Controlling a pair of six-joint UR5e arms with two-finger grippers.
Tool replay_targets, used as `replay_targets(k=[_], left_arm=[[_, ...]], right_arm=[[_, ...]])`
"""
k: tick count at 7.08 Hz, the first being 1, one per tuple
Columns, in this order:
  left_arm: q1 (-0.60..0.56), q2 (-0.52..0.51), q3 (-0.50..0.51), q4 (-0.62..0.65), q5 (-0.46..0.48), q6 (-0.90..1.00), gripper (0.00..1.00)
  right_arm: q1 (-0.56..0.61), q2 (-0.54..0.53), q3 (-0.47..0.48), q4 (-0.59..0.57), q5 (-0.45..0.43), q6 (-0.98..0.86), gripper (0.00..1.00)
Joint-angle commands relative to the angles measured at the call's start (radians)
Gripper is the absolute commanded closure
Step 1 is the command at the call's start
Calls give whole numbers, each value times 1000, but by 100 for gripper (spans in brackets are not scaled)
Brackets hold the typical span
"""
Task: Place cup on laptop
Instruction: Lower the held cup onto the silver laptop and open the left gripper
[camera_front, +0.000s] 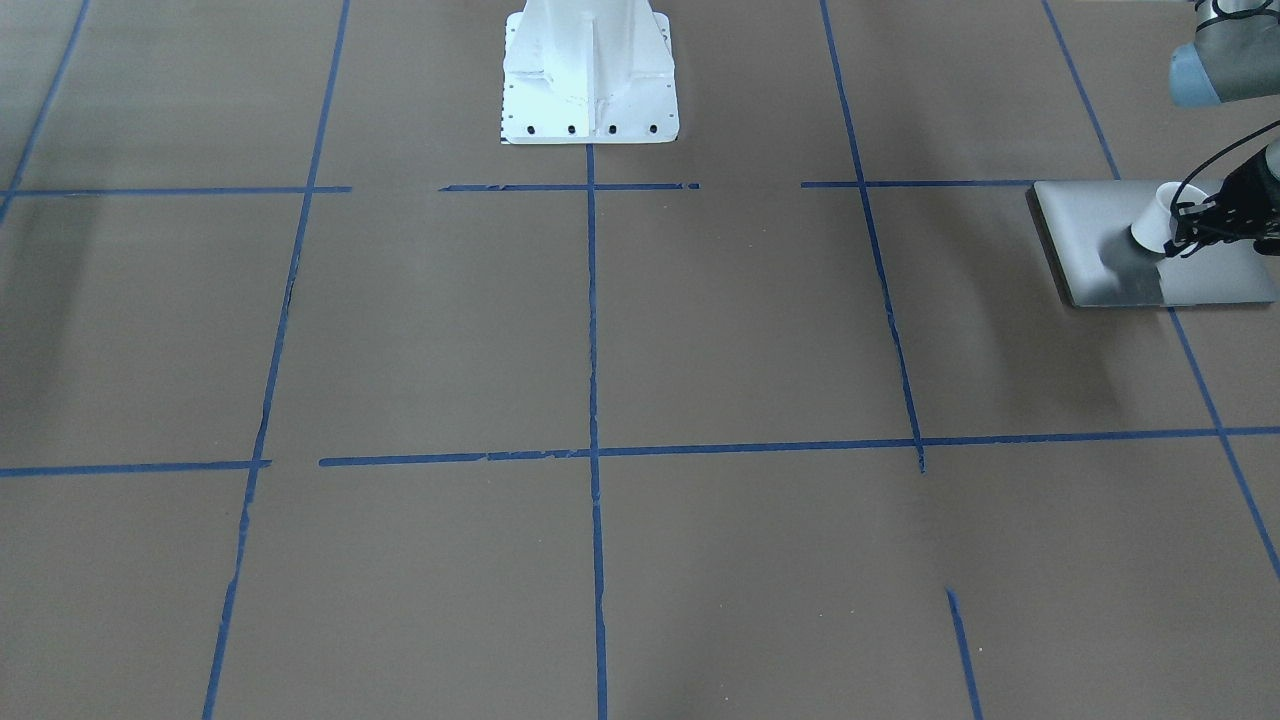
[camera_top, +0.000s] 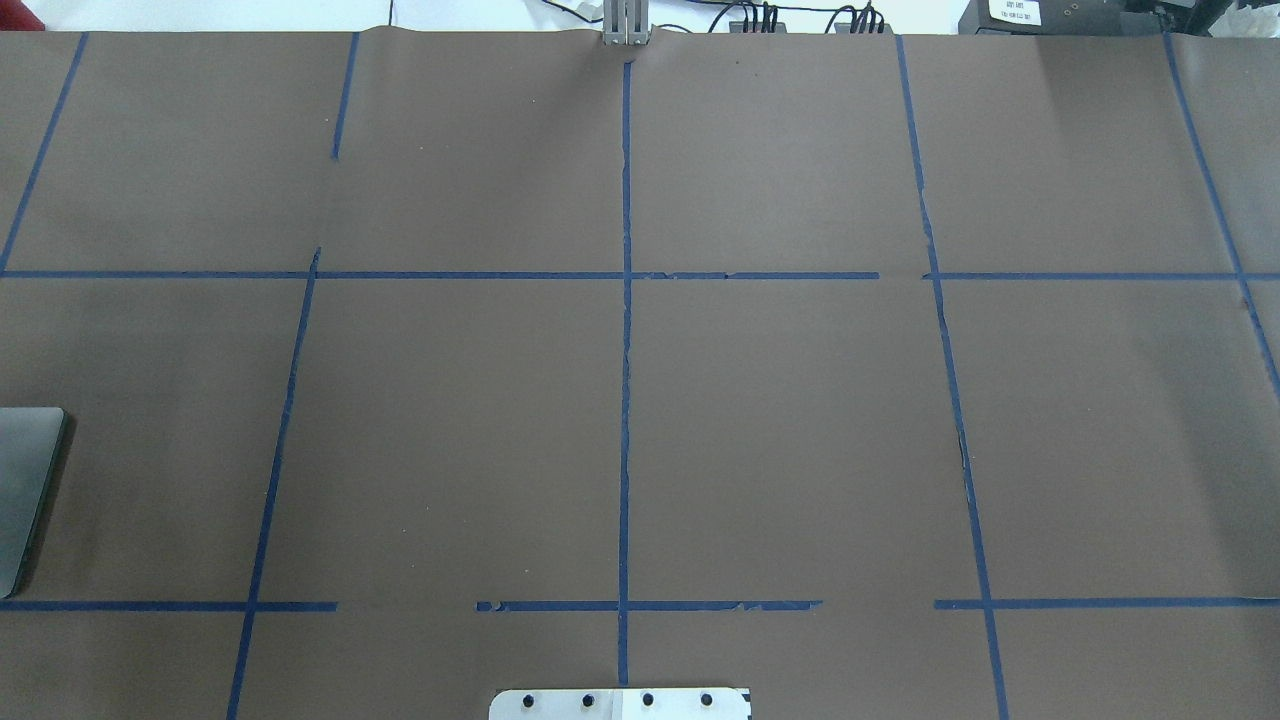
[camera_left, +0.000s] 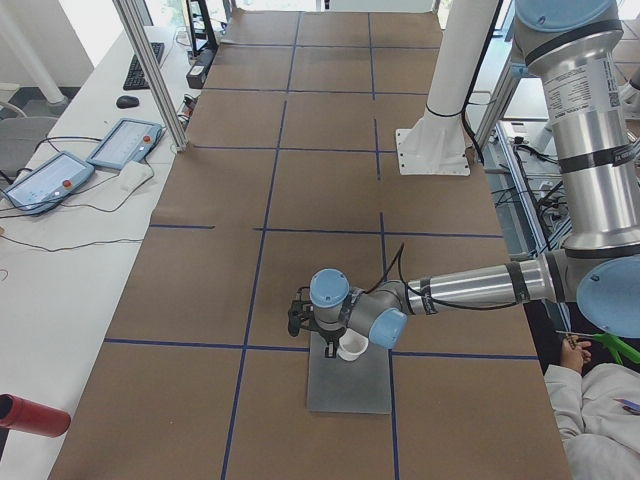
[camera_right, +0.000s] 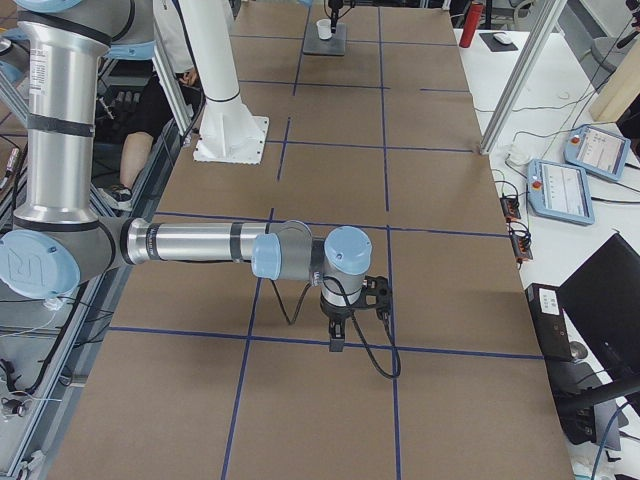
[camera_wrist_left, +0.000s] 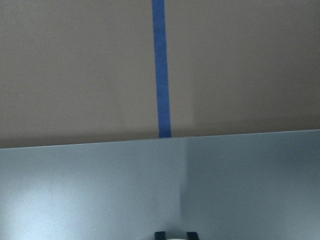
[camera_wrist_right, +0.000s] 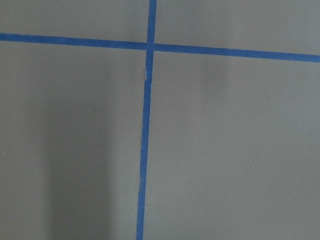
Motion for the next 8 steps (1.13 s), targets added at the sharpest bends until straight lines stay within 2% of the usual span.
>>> replay_targets(k=[1, 2, 5, 6, 7, 8], left_arm=[[0, -9, 3, 2, 1, 1, 41], [0, -9, 1, 2, 1, 5, 2], [-10, -9, -28, 10, -23, 45, 0], [-73, -9, -39, 71, -61, 180, 0], [-186, -12, -91, 220, -63, 338, 0], [-305, -28, -162, 428, -59, 505, 0]], right_arm=[[0, 0, 0, 0, 1, 0, 0], [0, 0, 0, 0, 0, 0, 0], [0, 0, 0, 0, 1, 0, 0], [0, 0, 0, 0, 0, 0, 0], [0, 0, 0, 0, 1, 0, 0], [0, 0, 0, 0, 0, 0, 0]])
